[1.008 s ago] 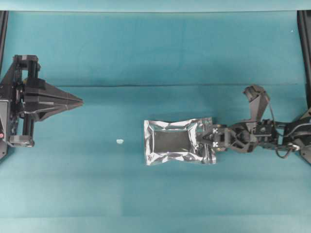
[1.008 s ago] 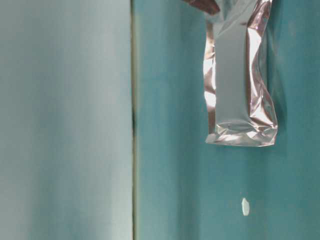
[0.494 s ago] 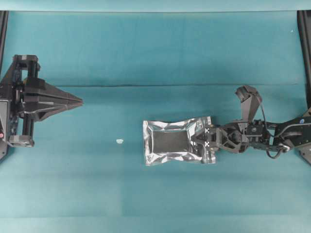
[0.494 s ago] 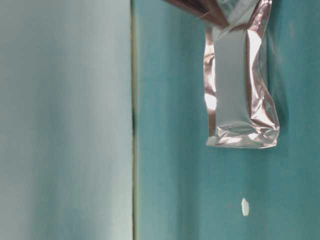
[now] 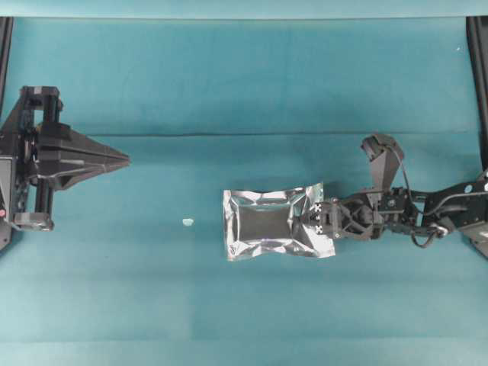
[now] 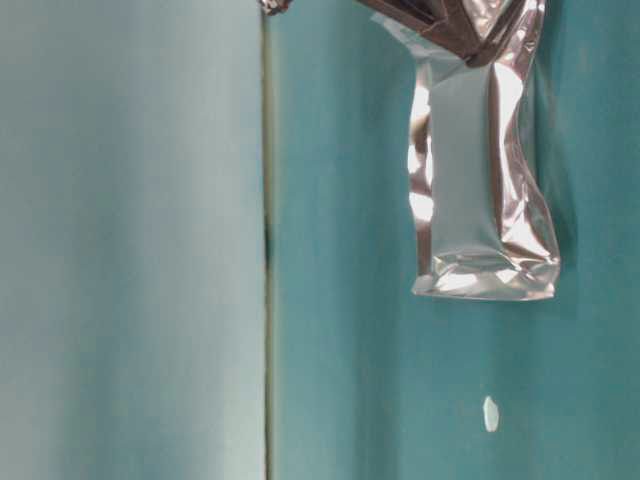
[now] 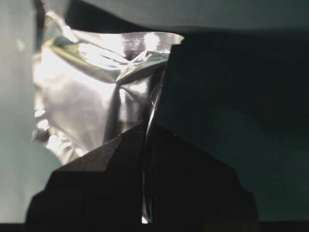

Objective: Hand over the silver zip bag and make it stand upright.
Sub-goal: 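Lift the bag with the right gripper and rotate it upright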

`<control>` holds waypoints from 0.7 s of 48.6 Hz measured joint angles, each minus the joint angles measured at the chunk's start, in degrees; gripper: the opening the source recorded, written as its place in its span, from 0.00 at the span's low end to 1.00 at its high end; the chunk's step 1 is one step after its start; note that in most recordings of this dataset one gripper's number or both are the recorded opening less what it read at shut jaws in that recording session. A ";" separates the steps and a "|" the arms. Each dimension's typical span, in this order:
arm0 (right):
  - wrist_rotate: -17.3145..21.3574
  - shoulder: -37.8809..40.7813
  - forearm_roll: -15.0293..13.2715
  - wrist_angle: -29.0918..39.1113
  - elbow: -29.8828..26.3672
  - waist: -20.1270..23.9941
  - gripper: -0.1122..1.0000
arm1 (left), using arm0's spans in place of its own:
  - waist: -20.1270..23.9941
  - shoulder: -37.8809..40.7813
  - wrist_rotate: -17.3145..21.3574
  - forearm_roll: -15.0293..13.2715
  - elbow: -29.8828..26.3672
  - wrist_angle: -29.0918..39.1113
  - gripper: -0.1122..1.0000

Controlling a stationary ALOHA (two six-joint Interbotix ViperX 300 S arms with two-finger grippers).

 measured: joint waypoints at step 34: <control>-24.35 -15.82 -1.85 32.43 -9.84 -8.88 0.11 | 0.00 -0.44 0.35 0.00 0.00 1.14 0.09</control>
